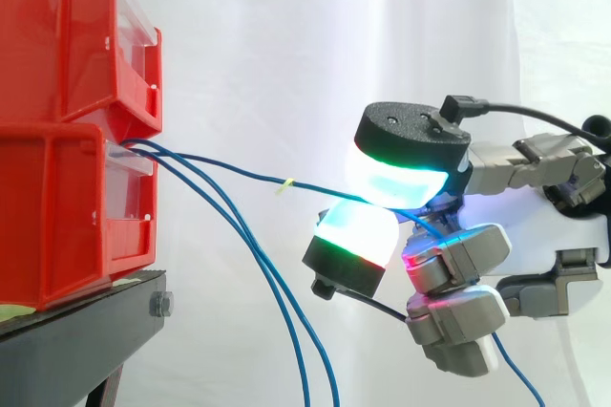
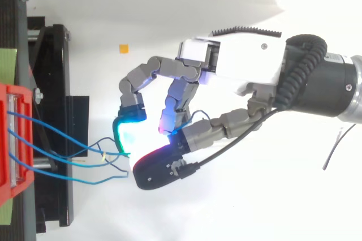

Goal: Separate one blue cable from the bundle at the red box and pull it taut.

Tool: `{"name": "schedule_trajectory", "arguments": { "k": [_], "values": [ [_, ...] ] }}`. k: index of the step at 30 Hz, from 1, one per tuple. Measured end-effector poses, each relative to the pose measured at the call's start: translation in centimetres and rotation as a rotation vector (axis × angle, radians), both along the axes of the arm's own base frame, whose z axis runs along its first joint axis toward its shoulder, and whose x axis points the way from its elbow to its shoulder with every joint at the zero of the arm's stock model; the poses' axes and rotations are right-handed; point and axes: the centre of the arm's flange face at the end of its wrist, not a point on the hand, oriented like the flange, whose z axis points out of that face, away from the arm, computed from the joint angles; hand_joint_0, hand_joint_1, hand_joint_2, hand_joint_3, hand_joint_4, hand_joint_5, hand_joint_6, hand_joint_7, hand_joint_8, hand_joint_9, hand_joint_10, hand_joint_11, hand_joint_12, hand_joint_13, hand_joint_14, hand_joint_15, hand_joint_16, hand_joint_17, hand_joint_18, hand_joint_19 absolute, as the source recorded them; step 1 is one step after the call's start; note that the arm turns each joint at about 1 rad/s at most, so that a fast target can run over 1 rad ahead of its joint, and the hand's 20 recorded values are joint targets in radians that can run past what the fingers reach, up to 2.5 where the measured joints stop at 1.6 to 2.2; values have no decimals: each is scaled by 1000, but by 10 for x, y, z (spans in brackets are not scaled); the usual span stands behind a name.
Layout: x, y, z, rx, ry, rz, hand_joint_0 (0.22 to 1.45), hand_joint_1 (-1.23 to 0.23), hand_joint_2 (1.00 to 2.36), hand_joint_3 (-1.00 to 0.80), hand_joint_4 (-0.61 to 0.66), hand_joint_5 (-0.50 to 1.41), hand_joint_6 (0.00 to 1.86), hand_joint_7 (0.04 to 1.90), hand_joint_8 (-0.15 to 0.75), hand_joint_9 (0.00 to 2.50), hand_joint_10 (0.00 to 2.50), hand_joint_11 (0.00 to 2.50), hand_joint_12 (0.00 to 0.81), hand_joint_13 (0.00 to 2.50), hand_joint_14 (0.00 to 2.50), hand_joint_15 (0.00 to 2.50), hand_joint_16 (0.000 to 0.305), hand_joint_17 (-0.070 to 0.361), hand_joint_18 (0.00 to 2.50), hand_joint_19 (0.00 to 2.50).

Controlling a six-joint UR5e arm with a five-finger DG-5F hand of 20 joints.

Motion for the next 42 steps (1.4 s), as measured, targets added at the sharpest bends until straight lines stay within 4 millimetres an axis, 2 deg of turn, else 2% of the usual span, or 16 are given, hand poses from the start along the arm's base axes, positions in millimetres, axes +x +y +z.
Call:
{"name": "schedule_trajectory", "arguments": {
  "k": [5, 15, 19, 20, 23, 24, 25, 26, 30, 31, 34, 35, 38, 42],
  "values": [
    [0, 0, 0, 16, -2, 1, 714, -856, 1029, -15, -72, -127, 936, 1344, 293, 1262, 293, 1846, 393, 1226, 20, 1361, 51, 114, 1039, 948],
    [1, 3, 1, 7, -9, 24, 792, -790, 1016, -282, -66, -164, 972, 1179, 305, 1174, 417, 1759, 396, 1196, 18, 1362, 51, 114, 1023, 983],
    [2, 4, 1, 4, -13, 31, 793, -778, 1014, -317, -63, -169, 975, 1162, 309, 1155, 430, 1743, 399, 1189, 19, 1354, 50, 113, 1023, 991],
    [2, 4, 1, 3, -13, 32, 794, -778, 1014, -318, -61, -170, 975, 1162, 301, 1148, 442, 1738, 391, 1207, 17, 1387, 50, 113, 1023, 1003],
    [2, 4, 1, -2, -12, 31, 793, -779, 1014, -315, -53, -170, 976, 1146, 309, 1122, 688, 1667, 384, 1283, 3, 1619, 50, 112, 1071, 1049],
    [2, 3, 1, -5, -11, 31, 792, -780, 1014, -313, -51, -169, 976, 1149, 319, 1112, 744, 1671, 378, 1271, 96, 1650, 49, 109, 1084, 1094],
    [2, 3, 1, -7, -11, 30, 792, -781, 1014, -312, -46, -168, 976, 1143, 315, 1092, 846, 1636, 376, 1217, 338, 1622, 48, 107, 1112, 1143],
    [2, 3, 1, -8, -10, 29, 792, -782, 1014, -306, -45, -168, 975, 1148, 317, 1083, 899, 1629, 382, 1199, 432, 1598, 48, 107, 1125, 1169],
    [1, 3, 1, -12, -9, 28, 795, -787, 1015, -300, -38, -166, 974, 1151, 321, 1018, 1203, 1561, 391, 1017, 1310, 1364, 44, 98, 1183, 1354],
    [1, 3, 1, -12, -9, 28, 797, -788, 1014, -301, -35, -166, 974, 1148, 328, 980, 1353, 1537, 395, 977, 1532, 1342, 43, 96, 1213, 1441],
    [1, 3, 1, -12, -9, 28, 798, -790, 1014, -295, -35, -164, 974, 1144, 329, 933, 1578, 1468, 409, 889, 1969, 1272, 40, 90, 1269, 1594],
    [1, 3, 1, -12, -9, 28, 797, -790, 1014, -293, -35, -164, 974, 1144, 330, 925, 1624, 1462, 407, 880, 2006, 1275, 40, 90, 1278, 1606],
    [1, 3, 1, -12, -9, 28, 799, -791, 1014, -293, -29, -163, 974, 1140, 331, 888, 1797, 1441, 416, 819, 2324, 1277, 40, 91, 1329, 1727],
    [1, 3, 1, -13, -8, 28, 801, -793, 1014, -291, -28, -163, 974, 1138, 333, 853, 2002, 1386, 419, 769, 2500, 1301, 39, 88, 1335, 1774]
  ]
}}
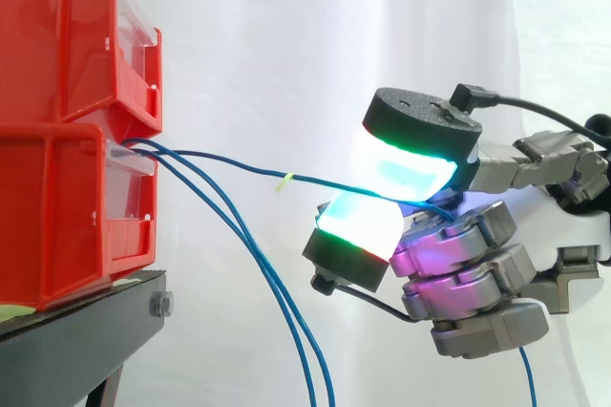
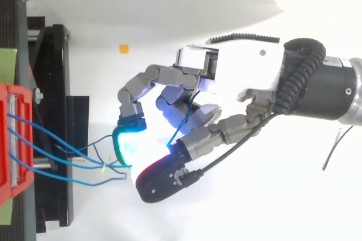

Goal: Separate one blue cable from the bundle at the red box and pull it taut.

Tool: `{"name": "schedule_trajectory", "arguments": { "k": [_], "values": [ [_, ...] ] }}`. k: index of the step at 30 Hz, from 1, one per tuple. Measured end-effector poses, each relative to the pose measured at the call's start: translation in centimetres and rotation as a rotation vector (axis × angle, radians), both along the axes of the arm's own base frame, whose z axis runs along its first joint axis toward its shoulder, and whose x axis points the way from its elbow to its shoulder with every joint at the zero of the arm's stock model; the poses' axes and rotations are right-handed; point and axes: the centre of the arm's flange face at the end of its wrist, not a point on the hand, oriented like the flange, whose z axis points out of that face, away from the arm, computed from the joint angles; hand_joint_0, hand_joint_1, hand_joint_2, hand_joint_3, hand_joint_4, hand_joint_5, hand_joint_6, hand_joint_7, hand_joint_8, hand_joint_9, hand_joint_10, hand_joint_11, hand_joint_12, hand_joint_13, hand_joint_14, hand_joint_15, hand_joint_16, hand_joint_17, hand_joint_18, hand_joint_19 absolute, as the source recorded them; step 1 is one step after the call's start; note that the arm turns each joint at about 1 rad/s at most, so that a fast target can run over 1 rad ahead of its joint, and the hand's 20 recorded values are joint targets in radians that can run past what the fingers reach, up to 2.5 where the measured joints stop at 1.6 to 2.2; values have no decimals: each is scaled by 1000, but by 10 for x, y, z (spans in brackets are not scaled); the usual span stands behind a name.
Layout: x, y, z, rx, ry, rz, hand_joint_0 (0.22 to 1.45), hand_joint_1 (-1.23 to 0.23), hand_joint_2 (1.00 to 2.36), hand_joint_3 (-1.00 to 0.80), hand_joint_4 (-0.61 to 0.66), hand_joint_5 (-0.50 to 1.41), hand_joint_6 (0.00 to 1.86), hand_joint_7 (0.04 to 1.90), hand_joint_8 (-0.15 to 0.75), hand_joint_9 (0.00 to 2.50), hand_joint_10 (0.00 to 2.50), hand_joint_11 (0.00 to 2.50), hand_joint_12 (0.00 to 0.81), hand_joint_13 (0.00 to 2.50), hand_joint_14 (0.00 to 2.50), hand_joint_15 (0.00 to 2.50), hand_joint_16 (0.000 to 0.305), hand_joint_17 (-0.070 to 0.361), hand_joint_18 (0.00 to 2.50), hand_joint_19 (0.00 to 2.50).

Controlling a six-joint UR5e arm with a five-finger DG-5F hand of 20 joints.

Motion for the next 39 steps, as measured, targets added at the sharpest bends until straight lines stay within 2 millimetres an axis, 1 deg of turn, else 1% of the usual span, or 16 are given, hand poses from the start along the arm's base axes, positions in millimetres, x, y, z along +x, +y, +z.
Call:
{"name": "schedule_trajectory", "arguments": {
  "k": [4, 5, 6, 8, 11, 14, 20, 28, 29, 31, 35, 36, 39],
  "values": [
    [0, 0, 0, 0, 0, 0, 802, -793, 1014, -288, -24, -162, 973, 1146, 333, 827, 2139, 1402, 424, 733, 2500, 1297, 39, 89, 1298, 1672],
    [0, 0, 0, 0, 0, 0, 802, -793, 1014, -286, -24, -162, 973, 1138, 339, 822, 2188, 1371, 425, 730, 2500, 1301, 40, 90, 1294, 1636],
    [0, 0, 0, 0, 0, 0, 802, -794, 1015, -287, -22, -162, 973, 1146, 334, 819, 2180, 1405, 430, 733, 2500, 1302, 40, 89, 1297, 1612],
    [0, 0, 0, 0, 0, 0, 803, -794, 1014, -286, -23, -162, 973, 1139, 329, 805, 2271, 1382, 426, 730, 2500, 1337, 40, 90, 1284, 1577],
    [0, 0, 0, 0, 0, -1, 803, -795, 1014, -286, -20, -162, 973, 1141, 332, 799, 2327, 1370, 430, 731, 2500, 1372, 40, 90, 1281, 1541],
    [0, 0, 0, 0, 0, -1, 802, -790, 1015, -289, -19, -162, 973, 1139, 332, 788, 2338, 1396, 430, 733, 2500, 1361, 41, 92, 1285, 1534],
    [0, 0, 0, 0, 0, -1, 800, -790, 1014, -283, -20, -162, 974, 1133, 335, 785, 2381, 1368, 432, 736, 2500, 1368, 40, 90, 1285, 1534],
    [0, 0, 0, 0, 1, -2, 802, -791, 1014, -284, -21, -161, 974, 1134, 334, 788, 2385, 1368, 416, 734, 2500, 1353, 40, 89, 1287, 1529],
    [0, 0, 0, 0, 1, -2, 801, -791, 1015, -285, -21, -162, 974, 1135, 334, 788, 2385, 1369, 427, 741, 2500, 1355, 39, 88, 1290, 1540],
    [0, 0, 0, 0, 1, -2, 801, -791, 1014, -282, -22, -161, 974, 1135, 334, 788, 2385, 1368, 419, 739, 2500, 1387, 40, 90, 1290, 1535],
    [0, 0, 0, 0, 1, -2, 801, -791, 1014, -282, -21, -161, 973, 1136, 335, 788, 2378, 1392, 425, 740, 2500, 1381, 41, 92, 1288, 1528],
    [0, 0, 0, 0, 1, -2, 802, -791, 1014, -284, -23, -161, 973, 1137, 334, 789, 2388, 1358, 418, 737, 2500, 1384, 40, 91, 1287, 1525],
    [0, 0, 0, 0, 1, -2, 802, -792, 1014, -282, -21, -161, 973, 1136, 336, 790, 2387, 1362, 418, 740, 2500, 1367, 40, 90, 1286, 1536]
  ]
}}
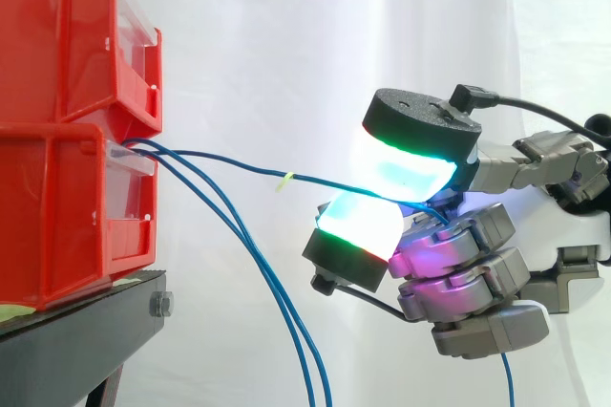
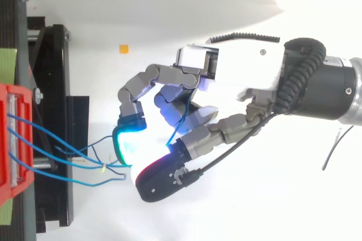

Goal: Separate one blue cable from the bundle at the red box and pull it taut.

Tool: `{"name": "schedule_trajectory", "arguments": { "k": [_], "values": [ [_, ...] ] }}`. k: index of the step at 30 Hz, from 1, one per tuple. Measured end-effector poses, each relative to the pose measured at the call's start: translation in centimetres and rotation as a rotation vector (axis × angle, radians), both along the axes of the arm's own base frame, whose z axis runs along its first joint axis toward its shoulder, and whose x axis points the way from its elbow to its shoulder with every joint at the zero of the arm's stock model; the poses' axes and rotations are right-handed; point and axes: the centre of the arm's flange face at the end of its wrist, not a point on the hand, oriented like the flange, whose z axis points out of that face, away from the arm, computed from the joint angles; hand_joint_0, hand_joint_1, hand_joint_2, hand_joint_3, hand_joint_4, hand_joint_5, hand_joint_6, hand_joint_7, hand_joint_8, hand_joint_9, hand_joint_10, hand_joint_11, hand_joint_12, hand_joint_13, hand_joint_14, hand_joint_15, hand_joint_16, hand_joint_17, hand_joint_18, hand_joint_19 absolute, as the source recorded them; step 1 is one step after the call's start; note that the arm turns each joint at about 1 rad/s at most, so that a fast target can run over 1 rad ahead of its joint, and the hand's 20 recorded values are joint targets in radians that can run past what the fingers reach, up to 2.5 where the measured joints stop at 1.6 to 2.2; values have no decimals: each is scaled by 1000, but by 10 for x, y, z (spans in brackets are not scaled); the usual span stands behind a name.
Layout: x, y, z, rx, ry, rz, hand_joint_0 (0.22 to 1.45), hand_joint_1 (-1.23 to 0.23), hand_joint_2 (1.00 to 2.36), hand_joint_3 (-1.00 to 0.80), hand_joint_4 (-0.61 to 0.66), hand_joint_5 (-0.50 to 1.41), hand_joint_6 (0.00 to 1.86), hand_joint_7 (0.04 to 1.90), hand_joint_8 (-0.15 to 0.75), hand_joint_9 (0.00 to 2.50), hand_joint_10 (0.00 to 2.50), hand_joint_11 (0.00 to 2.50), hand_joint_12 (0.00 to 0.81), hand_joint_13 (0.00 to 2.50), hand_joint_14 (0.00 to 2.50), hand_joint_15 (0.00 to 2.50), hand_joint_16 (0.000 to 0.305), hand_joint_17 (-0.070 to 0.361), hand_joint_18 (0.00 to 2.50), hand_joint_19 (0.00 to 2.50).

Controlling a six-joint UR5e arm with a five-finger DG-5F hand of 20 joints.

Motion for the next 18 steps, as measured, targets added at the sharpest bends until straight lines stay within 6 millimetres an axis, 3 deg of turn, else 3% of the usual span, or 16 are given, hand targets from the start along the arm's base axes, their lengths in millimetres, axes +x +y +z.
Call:
{"name": "schedule_trajectory", "arguments": {
  "k": [18],
  "values": [
    [0, 0, 0, 0, 2, 0, 802, -796, 1014, -279, -20, -160, 971, 1144, 330, 796, 2387, 1381, 417, 742, 2500, 1352, 40, 90, 1292, 1520]
  ]
}}
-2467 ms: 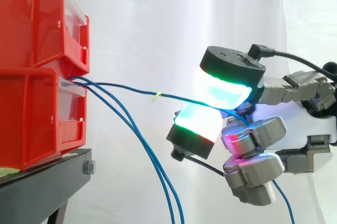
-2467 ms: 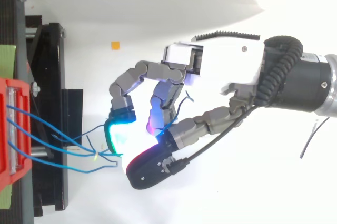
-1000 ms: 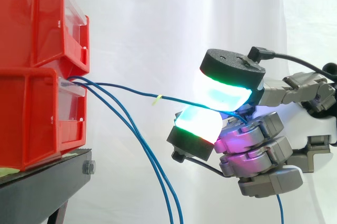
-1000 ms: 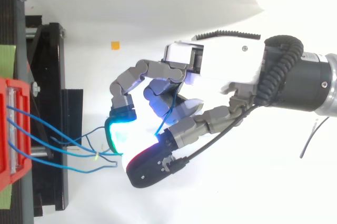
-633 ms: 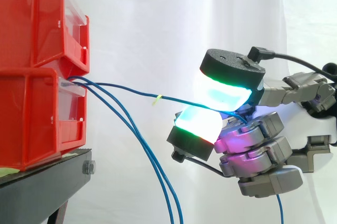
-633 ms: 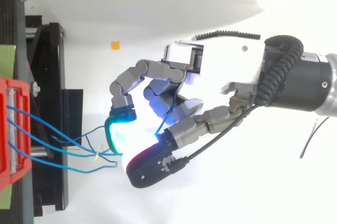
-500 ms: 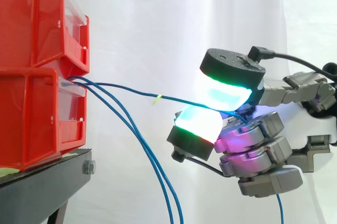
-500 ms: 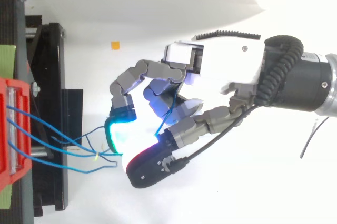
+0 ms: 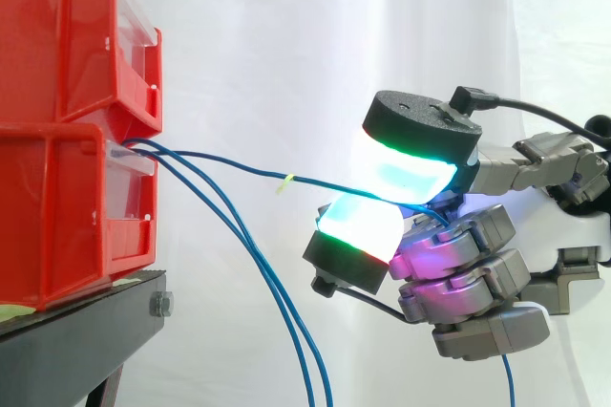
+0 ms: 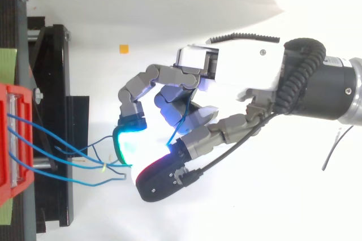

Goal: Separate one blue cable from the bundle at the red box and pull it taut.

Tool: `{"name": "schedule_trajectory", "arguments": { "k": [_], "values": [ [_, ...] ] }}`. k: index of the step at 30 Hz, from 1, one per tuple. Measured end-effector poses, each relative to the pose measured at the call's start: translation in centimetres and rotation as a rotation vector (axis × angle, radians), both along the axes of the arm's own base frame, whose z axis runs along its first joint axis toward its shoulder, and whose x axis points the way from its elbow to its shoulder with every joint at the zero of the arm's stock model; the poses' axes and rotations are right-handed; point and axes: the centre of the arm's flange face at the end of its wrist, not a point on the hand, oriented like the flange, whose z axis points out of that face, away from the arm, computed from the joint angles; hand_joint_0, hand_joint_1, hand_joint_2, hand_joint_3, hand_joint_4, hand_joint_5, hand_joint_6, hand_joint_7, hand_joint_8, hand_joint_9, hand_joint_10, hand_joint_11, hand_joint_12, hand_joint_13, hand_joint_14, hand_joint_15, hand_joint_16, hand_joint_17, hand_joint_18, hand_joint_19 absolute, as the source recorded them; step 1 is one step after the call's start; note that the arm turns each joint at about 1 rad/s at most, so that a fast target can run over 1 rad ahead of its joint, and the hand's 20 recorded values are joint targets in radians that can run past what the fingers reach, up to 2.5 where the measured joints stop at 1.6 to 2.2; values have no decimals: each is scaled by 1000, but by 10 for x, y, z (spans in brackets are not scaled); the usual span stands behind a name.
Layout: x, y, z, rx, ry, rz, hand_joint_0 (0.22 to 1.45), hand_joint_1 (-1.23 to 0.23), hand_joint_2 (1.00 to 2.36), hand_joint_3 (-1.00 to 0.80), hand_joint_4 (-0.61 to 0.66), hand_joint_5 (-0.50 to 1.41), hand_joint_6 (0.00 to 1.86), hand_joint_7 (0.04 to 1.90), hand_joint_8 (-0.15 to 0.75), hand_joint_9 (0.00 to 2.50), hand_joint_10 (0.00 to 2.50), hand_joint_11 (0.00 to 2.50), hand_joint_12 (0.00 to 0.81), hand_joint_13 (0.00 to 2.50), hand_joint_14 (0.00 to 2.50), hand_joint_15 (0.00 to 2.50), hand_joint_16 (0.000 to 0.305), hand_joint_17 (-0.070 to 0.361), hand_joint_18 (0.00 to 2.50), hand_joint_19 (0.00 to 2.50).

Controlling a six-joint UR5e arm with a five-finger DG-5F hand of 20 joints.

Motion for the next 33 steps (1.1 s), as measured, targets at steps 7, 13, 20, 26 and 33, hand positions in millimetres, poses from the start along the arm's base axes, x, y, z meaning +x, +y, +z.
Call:
{"name": "schedule_trajectory", "arguments": {
  "k": [7, 13, 20, 26, 33],
  "values": [
    [0, 0, 0, 0, 0, 0, 804, -798, 1014, -279, -17, -159, 970, 1154, 338, 803, 2394, 1372, 418, 745, 2500, 1360, 40, 90, 1294, 1509],
    [0, 0, 0, 0, 0, 0, 803, -800, 1014, -275, -22, -158, 971, 1150, 330, 803, 2390, 1378, 419, 748, 2500, 1367, 41, 91, 1300, 1510],
    [0, 0, 0, 0, 0, 0, 803, -801, 1014, -278, -21, -158, 970, 1151, 332, 809, 2390, 1373, 423, 752, 2500, 1372, 40, 90, 1300, 1504],
    [0, 0, 0, 0, 0, 0, 802, -800, 1014, -275, -19, -158, 969, 1156, 331, 812, 2385, 1379, 421, 755, 2500, 1380, 40, 91, 1306, 1498],
    [0, 0, 0, 0, 0, 0, 804, -801, 1014, -279, -19, -158, 969, 1159, 331, 813, 2384, 1381, 425, 759, 2500, 1364, 41, 92, 1307, 1489]
  ]
}}
